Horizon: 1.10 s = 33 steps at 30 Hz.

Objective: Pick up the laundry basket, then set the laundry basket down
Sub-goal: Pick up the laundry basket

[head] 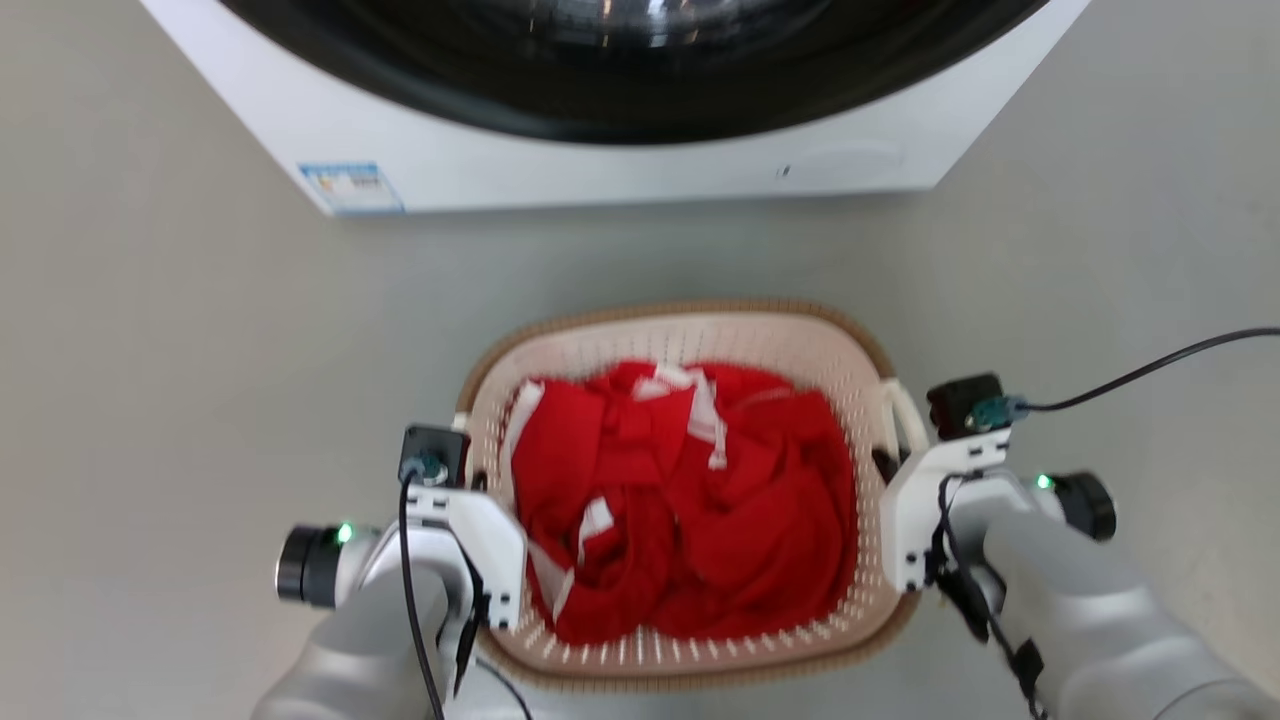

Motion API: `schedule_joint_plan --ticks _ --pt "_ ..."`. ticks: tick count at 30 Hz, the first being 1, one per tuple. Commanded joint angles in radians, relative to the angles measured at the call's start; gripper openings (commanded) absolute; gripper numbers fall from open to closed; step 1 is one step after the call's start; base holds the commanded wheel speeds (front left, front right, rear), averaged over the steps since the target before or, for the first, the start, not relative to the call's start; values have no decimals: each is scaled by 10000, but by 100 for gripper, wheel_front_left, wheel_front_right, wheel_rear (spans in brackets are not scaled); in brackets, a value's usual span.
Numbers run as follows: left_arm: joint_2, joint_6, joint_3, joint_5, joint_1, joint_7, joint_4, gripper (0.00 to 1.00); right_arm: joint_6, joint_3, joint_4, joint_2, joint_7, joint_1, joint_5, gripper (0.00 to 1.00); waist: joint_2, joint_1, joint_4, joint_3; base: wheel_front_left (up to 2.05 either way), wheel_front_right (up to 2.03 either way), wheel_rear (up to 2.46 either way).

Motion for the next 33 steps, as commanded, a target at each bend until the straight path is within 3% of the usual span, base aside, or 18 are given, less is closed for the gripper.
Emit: schedule_joint_plan --ticks 1,19,33 --pt "285 -54 33 31 108 -12 115 0 46 204 123 72 243 585 50 0 0 0 -207 -749 0 0 0" --pt "285 -596 -92 49 1531 802 643 0 46 569 249 257 1460 1707 651 0 0 0 -428 -2962 0 0 0" --pt "285 -1006 -108 -179 2125 1520 943 0 46 767 160 259 2260 2199 1160 0 0 0 -472 -3860 0 0 0"
